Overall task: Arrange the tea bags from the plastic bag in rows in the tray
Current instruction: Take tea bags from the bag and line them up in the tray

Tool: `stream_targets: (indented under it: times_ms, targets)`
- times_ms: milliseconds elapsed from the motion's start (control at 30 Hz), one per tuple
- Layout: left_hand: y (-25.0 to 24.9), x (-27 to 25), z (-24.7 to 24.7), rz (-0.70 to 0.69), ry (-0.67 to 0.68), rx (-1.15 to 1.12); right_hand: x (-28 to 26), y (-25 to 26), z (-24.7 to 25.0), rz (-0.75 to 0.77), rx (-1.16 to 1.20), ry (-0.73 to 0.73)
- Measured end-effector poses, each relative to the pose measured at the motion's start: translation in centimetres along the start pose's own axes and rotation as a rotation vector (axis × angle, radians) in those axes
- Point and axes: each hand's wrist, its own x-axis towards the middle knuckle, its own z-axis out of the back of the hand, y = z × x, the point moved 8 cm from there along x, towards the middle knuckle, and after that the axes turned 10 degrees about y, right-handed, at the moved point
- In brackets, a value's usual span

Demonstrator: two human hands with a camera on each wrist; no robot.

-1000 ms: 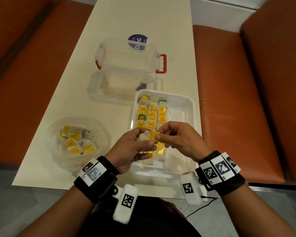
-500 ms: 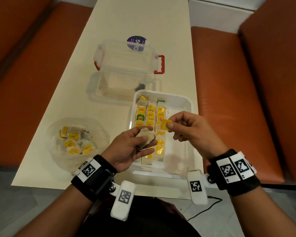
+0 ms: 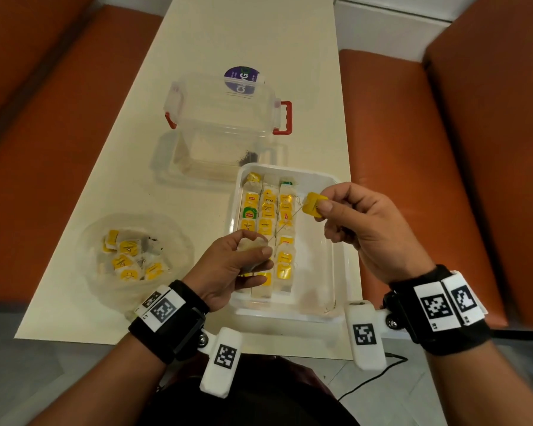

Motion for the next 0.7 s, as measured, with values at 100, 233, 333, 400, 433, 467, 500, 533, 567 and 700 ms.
stream_targets:
  times_ms: [100, 233, 333, 400, 433, 467, 500, 533, 567, 700]
  targets:
    - [-0.2, -0.1, 0.0, -0.009, 0.003, 0.033, 0.0, -0.6, -0.2, -0.024, 0.019, 0.026]
    - [-0.5, -0.4, -0.7, -0.037, 0.035, 0.061, 0.4, -3.1, -1.3, -0.165, -0.142, 0.133]
    - [-0.8, -0.4, -1.2, -0.052, 0.058, 0.090, 0.5, -4.8, -1.9, -0.255, -0.292, 0.174]
    - [-0.9, -0.4, -1.5, -0.053, 0.069, 0.130, 0.5, -5.4, -2.4, -0.287, -0.337, 0.219]
    - [-0.9, -0.4, -1.5, -0.054, 0.072, 0.149, 0.5, -5.6, -2.6, -0.297, -0.345, 0.239]
    - [-1.0, -0.4, -1.6, -0.058, 0.076, 0.165, 0.4, -5.7, -2.7, -0.306, -0.348, 0.255]
    - [-1.1, -0.5, -1.6, -0.065, 0.080, 0.178, 0.4, -5.8, -2.8, -0.314, -0.348, 0.267]
    - [-1.2, -0.7, -1.7, -0.070, 0.085, 0.189, 0.4, -5.9, -2.9, -0.320, -0.342, 0.277]
    - [-1.3, -0.8, -1.7, -0.071, 0.090, 0.198, 0.4, -6.0, -3.0, -0.325, -0.330, 0.285]
    - [-1.4, -0.8, -1.6, -0.075, 0.095, 0.265, 0.4, -6.2, -3.2, -0.344, -0.241, 0.312]
